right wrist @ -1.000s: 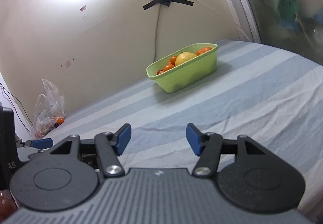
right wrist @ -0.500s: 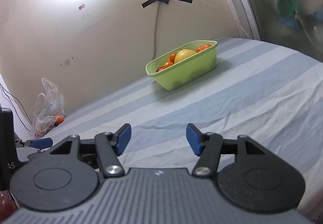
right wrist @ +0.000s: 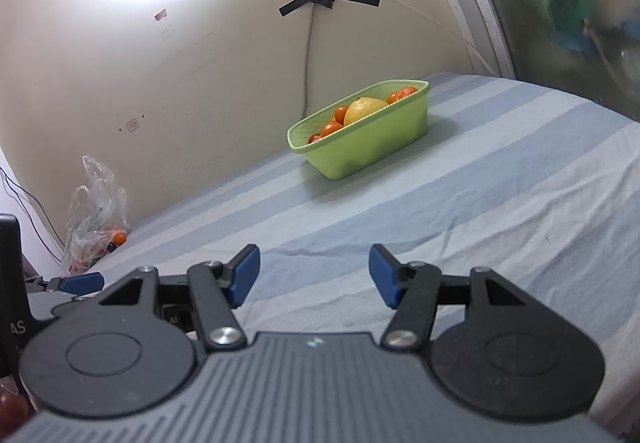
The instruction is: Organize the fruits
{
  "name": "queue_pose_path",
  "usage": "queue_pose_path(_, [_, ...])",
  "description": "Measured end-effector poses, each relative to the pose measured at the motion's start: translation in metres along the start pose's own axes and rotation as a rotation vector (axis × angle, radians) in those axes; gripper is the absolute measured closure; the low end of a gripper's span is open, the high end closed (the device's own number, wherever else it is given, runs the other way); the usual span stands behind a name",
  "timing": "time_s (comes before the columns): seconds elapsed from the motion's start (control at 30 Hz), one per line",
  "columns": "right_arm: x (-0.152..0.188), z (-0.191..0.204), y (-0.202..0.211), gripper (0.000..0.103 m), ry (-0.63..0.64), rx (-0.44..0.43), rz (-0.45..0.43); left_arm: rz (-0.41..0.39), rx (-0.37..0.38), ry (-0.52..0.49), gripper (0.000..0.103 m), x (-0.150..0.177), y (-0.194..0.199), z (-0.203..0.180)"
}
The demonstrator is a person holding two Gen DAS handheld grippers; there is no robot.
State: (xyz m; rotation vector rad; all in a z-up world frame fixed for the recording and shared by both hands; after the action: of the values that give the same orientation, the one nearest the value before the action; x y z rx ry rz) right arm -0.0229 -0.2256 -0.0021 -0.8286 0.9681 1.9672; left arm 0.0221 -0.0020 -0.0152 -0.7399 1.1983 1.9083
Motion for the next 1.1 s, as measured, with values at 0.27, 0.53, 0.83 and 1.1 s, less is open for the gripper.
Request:
queue_pose_path(0.27, [0.0002, 0.0, -0.0001, 0.04, 0.002, 0.0, 0.0, 0.008, 0.012, 0.006, 0.0, -0.001, -0.001, 0.0011])
queue_pose_path(0.53, [0.0004, 0.0009, -0.0007, 0.04, 0.005, 0.001, 0.001, 0.019, 0.014, 0.01, 0.0, -0.0014, -0.0025, 0.0004])
queue_pose_path(0.83, [-0.0003, 0.0003, -0.0018, 0.04, 0.007, 0.0, 0.005, 0.023, 0.018, 0.009, 0.0, -0.0012, -0.0041, 0.0005])
queue_pose_path(1.1, [0.0008, -0.0002, -0.0043, 0.04, 0.007, 0.005, 0.011, 0.026, 0.04, 0.01, 0.0, 0.0, -0.0061, -0.0013])
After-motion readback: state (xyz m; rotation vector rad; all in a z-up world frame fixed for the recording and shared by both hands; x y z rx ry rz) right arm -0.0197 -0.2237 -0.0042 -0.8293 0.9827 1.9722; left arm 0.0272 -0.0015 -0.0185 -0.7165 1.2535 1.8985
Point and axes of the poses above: each gripper's, at about its wrist camera, not at the fingertips, and y roughly against the way its jaws point, z to its left, x to its underside, the point moved 5 cm from there along -y, roughly the way its jaws point, and after that the axes turned 7 degrees about -x, right-handed, at the moved point
